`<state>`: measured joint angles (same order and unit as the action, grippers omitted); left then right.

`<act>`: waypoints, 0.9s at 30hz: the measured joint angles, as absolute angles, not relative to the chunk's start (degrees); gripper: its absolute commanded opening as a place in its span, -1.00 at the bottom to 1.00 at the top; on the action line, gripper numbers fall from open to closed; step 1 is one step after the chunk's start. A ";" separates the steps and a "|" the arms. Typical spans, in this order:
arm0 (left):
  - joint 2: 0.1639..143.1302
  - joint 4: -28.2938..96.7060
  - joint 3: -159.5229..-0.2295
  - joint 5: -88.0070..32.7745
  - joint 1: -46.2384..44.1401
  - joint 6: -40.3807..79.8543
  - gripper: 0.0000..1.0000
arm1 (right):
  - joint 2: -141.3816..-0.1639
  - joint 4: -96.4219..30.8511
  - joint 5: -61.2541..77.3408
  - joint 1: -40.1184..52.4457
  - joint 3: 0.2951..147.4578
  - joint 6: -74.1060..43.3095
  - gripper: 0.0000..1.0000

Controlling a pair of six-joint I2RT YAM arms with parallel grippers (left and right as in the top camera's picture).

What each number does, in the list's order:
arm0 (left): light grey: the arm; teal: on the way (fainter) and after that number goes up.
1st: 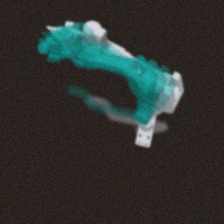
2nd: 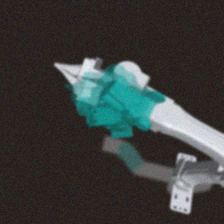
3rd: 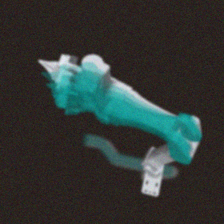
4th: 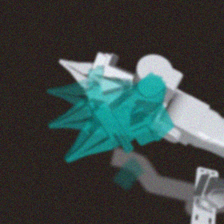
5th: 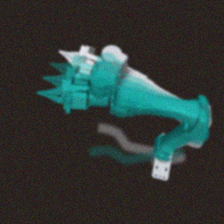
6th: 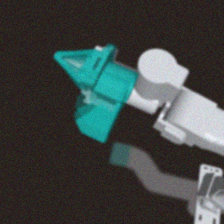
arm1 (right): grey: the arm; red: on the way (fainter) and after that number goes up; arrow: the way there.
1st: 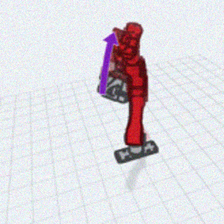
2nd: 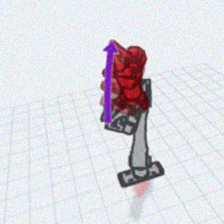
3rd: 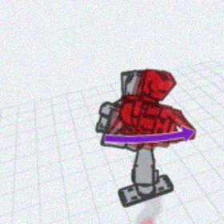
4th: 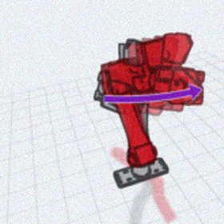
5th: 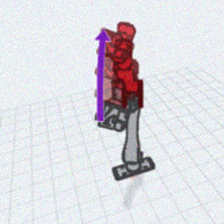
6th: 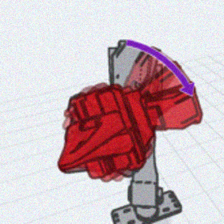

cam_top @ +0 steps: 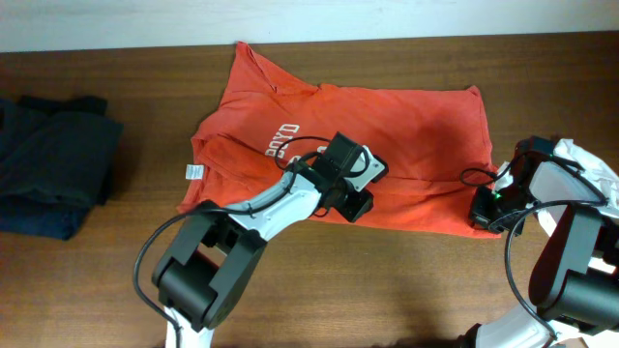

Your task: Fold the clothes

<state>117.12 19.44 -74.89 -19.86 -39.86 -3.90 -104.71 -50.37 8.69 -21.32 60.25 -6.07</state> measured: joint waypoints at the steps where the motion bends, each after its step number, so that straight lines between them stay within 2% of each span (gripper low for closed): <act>1: 117.60 18.83 -74.87 -19.66 -39.83 -3.90 -0.28 | -104.71 -50.37 8.69 -21.32 60.25 -6.04 -0.90; 8: 120.11 12.32 -74.81 -19.46 -39.86 -3.92 -0.28 | -104.71 -50.81 8.69 -21.32 60.20 -6.02 -0.90; 9: 120.51 9.76 -74.83 -19.27 -39.86 -3.92 -0.16 | -104.71 -51.03 8.71 -21.32 60.18 -6.04 -0.90; 12: 120.73 1.08 -74.59 -15.38 -39.86 -4.10 -0.08 | -104.73 -52.07 8.69 -21.32 60.05 -6.04 -0.90; 17: 120.88 -6.44 -74.59 -11.60 -39.24 -4.14 -0.17 | -104.73 -52.77 8.67 -21.32 59.96 -6.02 -0.90; 20: 120.86 5.41 -75.94 -11.49 -38.48 -4.95 -0.19 | -104.73 -52.69 8.67 -21.32 59.92 -6.04 -0.90; 23: 120.81 13.67 -76.47 -11.05 -38.68 -10.17 -0.20 | -104.73 -52.62 8.64 -21.32 59.90 -6.04 -0.89; 24: 120.29 16.58 -76.79 -10.02 -39.13 -13.19 -0.26 | -104.73 -52.62 8.64 -21.32 59.90 -6.04 -0.90; 27: 119.87 18.57 -77.01 -5.67 -40.75 -17.26 -0.32 | -104.73 -52.62 8.64 -21.32 59.88 -6.04 -0.90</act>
